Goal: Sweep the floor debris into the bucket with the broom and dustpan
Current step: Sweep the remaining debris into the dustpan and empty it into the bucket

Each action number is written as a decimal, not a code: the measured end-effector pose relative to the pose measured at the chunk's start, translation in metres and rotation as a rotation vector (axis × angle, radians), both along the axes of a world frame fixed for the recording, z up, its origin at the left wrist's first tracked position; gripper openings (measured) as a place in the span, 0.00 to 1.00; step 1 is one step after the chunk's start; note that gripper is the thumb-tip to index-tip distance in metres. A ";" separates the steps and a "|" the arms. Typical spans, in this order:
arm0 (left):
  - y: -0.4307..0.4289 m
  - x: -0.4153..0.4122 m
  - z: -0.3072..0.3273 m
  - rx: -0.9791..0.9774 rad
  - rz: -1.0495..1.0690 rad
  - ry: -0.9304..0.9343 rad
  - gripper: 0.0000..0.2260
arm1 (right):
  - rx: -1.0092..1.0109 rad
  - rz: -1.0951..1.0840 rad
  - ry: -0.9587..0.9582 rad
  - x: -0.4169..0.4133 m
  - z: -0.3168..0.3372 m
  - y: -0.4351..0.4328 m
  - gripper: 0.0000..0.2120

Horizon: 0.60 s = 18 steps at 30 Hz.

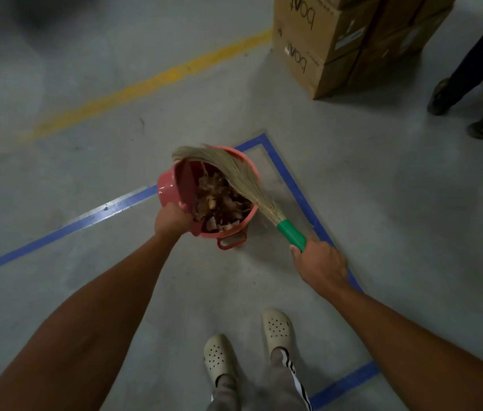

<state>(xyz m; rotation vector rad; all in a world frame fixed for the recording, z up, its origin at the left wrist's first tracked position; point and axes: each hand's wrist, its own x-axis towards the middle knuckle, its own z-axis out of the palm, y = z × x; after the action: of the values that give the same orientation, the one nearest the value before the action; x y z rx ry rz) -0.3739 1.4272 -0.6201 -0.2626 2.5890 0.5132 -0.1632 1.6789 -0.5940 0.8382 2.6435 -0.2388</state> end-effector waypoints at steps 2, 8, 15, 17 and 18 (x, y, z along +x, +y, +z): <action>0.000 -0.001 0.004 -0.034 -0.054 -0.011 0.13 | -0.005 0.008 -0.010 0.003 0.001 0.000 0.22; -0.005 0.001 0.015 -0.037 -0.047 -0.017 0.15 | -0.042 -0.033 0.002 0.009 0.005 -0.011 0.21; -0.019 0.009 0.047 0.166 0.131 -0.001 0.21 | -0.093 -0.079 0.061 0.016 0.030 -0.023 0.23; -0.024 0.023 0.060 0.256 0.220 -0.008 0.20 | -0.121 -0.083 0.061 0.020 0.042 -0.025 0.24; -0.027 0.031 0.067 0.301 0.260 -0.015 0.19 | -0.139 -0.083 0.062 0.023 0.049 -0.026 0.24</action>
<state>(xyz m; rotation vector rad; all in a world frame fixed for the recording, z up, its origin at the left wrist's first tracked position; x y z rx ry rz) -0.3432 1.4000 -0.5534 -0.4982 2.4316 0.9780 -0.1402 1.6525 -0.5454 0.9090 2.6153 -0.4716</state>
